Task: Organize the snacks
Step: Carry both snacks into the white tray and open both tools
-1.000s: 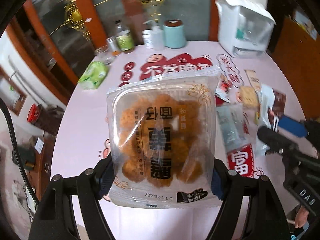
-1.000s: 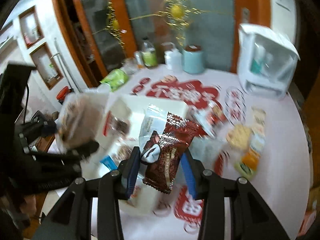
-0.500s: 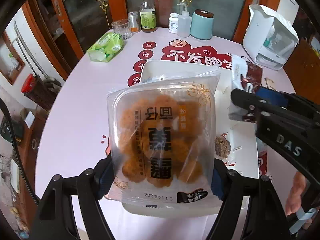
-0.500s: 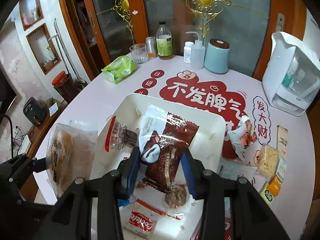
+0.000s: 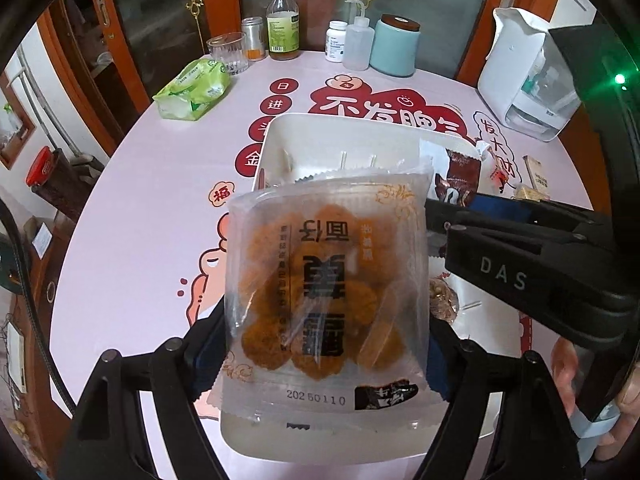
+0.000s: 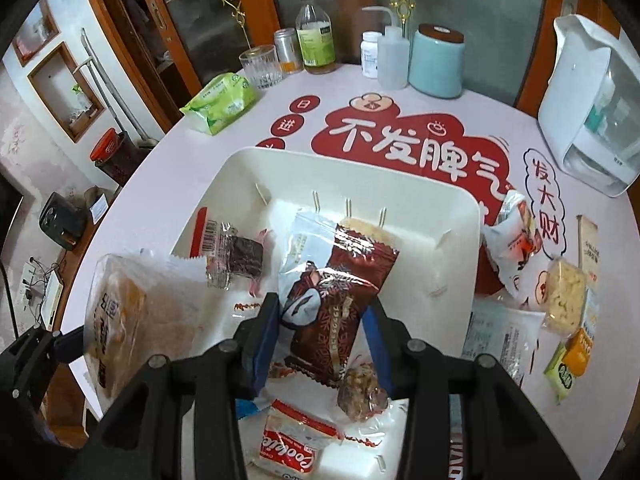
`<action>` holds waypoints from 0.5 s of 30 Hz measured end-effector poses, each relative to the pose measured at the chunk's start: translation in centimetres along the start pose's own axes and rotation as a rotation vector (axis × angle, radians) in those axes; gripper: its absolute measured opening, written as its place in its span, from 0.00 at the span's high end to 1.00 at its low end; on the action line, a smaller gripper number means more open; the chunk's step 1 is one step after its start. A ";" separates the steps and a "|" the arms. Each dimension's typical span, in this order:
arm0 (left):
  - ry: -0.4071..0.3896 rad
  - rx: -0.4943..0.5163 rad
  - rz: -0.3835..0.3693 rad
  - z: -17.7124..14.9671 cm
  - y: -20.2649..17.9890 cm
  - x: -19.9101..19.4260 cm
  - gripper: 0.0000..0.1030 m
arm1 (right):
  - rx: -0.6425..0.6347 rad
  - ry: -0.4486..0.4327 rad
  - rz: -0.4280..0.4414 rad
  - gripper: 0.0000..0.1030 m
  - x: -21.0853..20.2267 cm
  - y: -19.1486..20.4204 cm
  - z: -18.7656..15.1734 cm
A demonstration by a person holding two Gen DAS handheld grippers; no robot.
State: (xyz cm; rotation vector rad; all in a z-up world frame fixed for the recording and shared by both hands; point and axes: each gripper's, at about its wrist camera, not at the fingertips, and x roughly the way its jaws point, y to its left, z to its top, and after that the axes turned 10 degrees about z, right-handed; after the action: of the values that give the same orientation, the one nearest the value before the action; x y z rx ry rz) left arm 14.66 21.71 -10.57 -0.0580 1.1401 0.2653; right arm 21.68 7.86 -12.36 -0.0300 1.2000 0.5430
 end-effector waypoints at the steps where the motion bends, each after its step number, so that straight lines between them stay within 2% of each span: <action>1: -0.003 -0.003 0.001 0.0 0.0 0.0 0.21 | 0.003 0.007 0.003 0.58 0.2 0.0 0.0; 3: -0.005 -0.009 0.001 0.0 0.2 -0.1 0.20 | 0.005 0.029 0.017 0.57 0.5 0.0 -0.1; 6: 0.042 -0.005 -0.013 -0.1 0.1 0.7 0.18 | -0.001 0.015 0.019 0.51 0.6 0.1 -0.2; 8: 0.036 -0.013 -0.023 -0.3 0.2 0.9 0.05 | 0.005 -0.007 0.012 0.29 0.3 0.0 -0.2; 9: 0.020 -0.020 -0.026 -0.3 0.3 0.6 0.01 | 0.012 -0.020 0.007 0.25 0.1 -0.1 -0.2; 15: -0.008 -0.023 -0.030 -0.3 0.4 -0.3 0.01 | 0.017 -0.019 0.010 0.23 -0.2 -0.2 -0.4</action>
State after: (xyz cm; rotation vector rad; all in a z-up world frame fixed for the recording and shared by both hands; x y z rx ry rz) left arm 14.18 21.99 -10.37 -0.0942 1.1278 0.2522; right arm 21.41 7.47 -12.37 -0.0046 1.1872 0.5403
